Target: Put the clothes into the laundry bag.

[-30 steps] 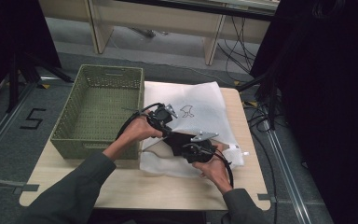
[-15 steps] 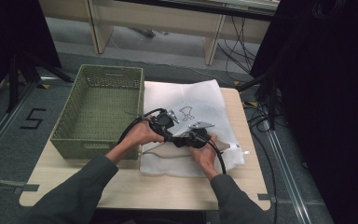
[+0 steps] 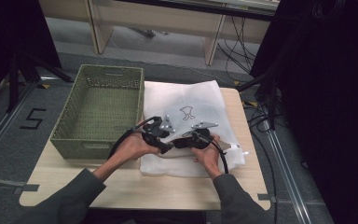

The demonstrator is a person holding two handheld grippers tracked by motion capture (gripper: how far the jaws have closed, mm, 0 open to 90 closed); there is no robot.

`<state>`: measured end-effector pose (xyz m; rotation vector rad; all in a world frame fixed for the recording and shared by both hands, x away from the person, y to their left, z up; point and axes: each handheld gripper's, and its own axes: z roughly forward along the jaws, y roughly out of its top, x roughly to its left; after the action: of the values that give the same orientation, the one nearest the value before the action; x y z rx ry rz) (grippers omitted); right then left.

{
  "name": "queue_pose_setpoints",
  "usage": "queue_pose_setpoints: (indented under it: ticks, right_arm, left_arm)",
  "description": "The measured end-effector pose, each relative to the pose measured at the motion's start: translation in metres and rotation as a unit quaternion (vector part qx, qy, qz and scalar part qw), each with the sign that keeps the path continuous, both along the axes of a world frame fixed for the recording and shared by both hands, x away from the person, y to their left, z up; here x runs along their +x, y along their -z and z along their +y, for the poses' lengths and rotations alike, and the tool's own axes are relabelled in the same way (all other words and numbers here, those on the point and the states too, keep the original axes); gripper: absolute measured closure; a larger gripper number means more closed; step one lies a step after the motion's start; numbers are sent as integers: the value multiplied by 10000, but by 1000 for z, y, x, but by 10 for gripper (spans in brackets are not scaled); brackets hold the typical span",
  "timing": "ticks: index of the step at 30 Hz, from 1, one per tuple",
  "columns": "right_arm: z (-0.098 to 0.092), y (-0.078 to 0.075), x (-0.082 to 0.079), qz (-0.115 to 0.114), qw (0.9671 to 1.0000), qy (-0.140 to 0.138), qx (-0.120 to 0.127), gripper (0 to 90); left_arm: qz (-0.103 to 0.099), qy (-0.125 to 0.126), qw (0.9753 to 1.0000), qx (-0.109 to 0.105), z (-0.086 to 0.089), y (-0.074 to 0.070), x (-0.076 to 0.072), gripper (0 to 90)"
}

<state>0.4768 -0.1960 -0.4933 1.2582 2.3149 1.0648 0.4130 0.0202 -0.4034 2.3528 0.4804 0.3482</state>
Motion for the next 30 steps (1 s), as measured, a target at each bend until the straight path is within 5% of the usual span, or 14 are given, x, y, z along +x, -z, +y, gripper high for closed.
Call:
queue_pose_setpoints:
  ticks: [5, 8, 10, 15, 17, 20, 21, 22, 23, 30]
  right_arm:
    - [-4, -9, -7, -46, 9999, -109, -27, 750]
    - [-2, -17, -16, -132, 9997, -175, -67, 698]
    - [-4, -19, -19, -258, 9991, -330, -40, 658]
    - [3, -16, -28, 38, 9989, -468, 10, 584]
    - [3, -13, -27, -61, 9988, -487, -73, 567]
    - [5, -14, -29, 131, 9991, -408, -10, 555]
    - [7, -9, -27, -173, 9991, -377, 11, 556]
    - [7, -13, -29, 137, 9990, -410, -74, 557]
    - [7, -10, -27, 21, 9987, -494, -108, 558]
    - [18, -2, -28, 82, 9982, -522, -288, 570]
  left_arm:
    - [255, 94, 9996, 111, 6, 34, -29, 443]
    - [342, 84, 9993, 115, 5, 57, -31, 420]
    - [442, 127, 9985, 312, 4, 69, -32, 394]
    - [585, 87, 9974, 403, 1, 93, -23, 390]
    - [622, 3, 9978, 247, 2, 98, -20, 447]
    - [528, 42, 9980, 336, 3, 96, -18, 623]
    - [560, 10, 9983, 176, 2, 98, -19, 710]
    - [535, 2, 9985, 128, 1, 98, -21, 752]
    - [425, 192, 9983, 343, 2, 96, -21, 795]
    - [578, 417, 9966, 413, 2, 95, -33, 860]
